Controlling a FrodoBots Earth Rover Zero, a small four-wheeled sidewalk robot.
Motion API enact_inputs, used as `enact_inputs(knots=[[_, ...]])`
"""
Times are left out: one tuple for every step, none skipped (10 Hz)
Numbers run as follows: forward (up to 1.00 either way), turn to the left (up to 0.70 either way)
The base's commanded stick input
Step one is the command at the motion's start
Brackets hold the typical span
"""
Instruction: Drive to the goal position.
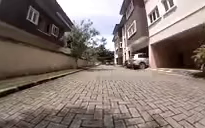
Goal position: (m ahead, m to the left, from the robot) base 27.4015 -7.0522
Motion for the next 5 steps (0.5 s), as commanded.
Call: enact_inputs(knots=[[0.5,0.0],[0.5,0.0],[0.5,0.0],[0.5,0.0],[0.5,0.0]])
